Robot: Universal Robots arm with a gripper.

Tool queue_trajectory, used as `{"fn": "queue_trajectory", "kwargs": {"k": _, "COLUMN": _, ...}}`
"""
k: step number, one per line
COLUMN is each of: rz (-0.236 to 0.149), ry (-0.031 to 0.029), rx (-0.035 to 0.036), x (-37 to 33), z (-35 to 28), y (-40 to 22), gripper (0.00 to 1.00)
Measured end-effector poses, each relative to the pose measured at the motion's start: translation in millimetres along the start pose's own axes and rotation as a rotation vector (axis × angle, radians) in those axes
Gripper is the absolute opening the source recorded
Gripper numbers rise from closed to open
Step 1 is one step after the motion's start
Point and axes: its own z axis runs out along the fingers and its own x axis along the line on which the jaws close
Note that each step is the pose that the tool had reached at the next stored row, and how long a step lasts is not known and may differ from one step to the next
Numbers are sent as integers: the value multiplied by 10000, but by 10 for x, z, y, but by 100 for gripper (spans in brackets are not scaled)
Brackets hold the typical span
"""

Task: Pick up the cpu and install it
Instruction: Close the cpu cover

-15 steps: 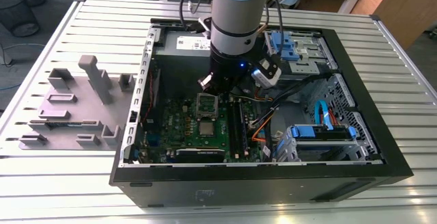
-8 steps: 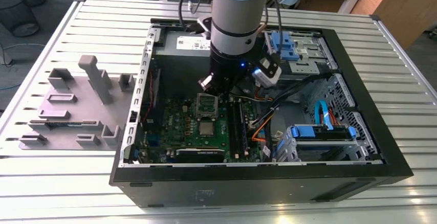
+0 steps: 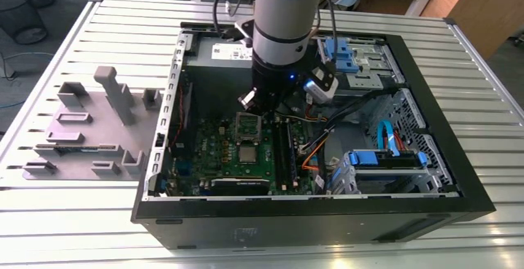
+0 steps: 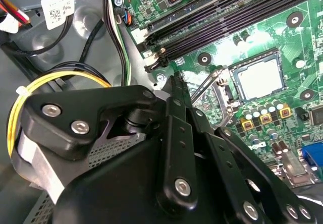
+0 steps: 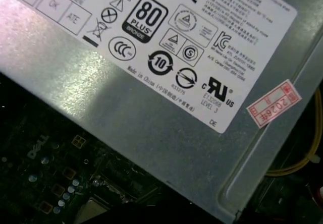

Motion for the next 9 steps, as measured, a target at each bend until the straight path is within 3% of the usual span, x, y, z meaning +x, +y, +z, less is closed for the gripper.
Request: {"fn": "queue_trajectory", "kwargs": {"k": 9, "rz": -129, "ry": 12, "rx": 3, "x": -1, "z": -22, "y": 1, "gripper": 11}}
